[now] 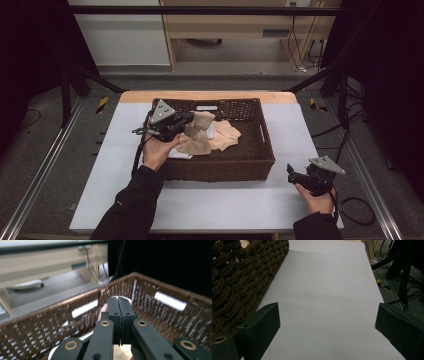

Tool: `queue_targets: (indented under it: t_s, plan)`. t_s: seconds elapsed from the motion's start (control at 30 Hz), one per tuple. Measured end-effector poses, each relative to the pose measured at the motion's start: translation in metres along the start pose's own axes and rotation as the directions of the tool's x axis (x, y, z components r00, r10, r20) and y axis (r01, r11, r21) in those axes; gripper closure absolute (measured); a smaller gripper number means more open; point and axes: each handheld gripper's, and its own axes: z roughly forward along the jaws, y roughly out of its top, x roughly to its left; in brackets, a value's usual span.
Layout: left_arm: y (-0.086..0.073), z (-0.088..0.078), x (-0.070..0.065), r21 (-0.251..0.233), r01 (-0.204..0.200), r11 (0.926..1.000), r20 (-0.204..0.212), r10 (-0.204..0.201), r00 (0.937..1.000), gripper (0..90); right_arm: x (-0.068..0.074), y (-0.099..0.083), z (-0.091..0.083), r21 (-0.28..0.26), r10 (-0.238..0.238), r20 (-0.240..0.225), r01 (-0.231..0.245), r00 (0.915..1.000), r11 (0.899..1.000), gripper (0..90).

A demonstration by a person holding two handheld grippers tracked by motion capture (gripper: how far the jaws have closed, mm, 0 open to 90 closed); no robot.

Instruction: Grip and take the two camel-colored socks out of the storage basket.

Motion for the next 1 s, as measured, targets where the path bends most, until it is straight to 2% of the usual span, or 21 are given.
queue_targets:
  t_s: [0.23, 0.4, 0.53, 0.57, 0.8, 1.0]
  plan:
    - [0.021, -0.024, -0.012, -0.070, -0.003, 0.9975, 0.022, 0.004, 0.9997, 88.8, 0.000, 0.000, -0.001, -0.003, 0.003, 0.002, -0.003, 1.0000, 1.000, 6.0]
    - [0.031, -0.043, -0.021, -0.120, 0.018, 0.9926, 0.062, -0.011, 0.9980, 88.8, 0.000, 0.000, -0.001, -0.002, 0.001, 0.004, -0.001, 1.0000, 1.000, 6.0]
    - [0.036, -0.054, -0.027, -0.134, 0.020, 0.9908, 0.073, -0.011, 0.9973, 88.8, 0.000, 0.000, -0.001, -0.001, 0.001, 0.005, -0.001, 1.0000, 1.000, 6.0]
    - [0.038, -0.062, -0.031, -0.140, 0.016, 0.9901, 0.077, -0.005, 0.9970, 88.8, 0.000, 0.000, -0.001, -0.003, -0.002, 0.006, 0.002, 1.0000, 1.000, 6.0]
    - [0.043, -0.085, -0.045, -0.157, -0.002, 0.9876, 0.103, 0.018, 0.9946, 88.8, 0.000, 0.000, -0.001, -0.002, -0.003, 0.006, 0.003, 1.0000, 1.000, 6.0]
    - [0.041, -0.099, -0.057, -0.158, -0.020, 0.9873, 0.115, 0.039, 0.9926, 88.8, 0.000, 0.000, -0.002, -0.004, -0.001, 0.005, 0.001, 1.0000, 1.000, 6.0]
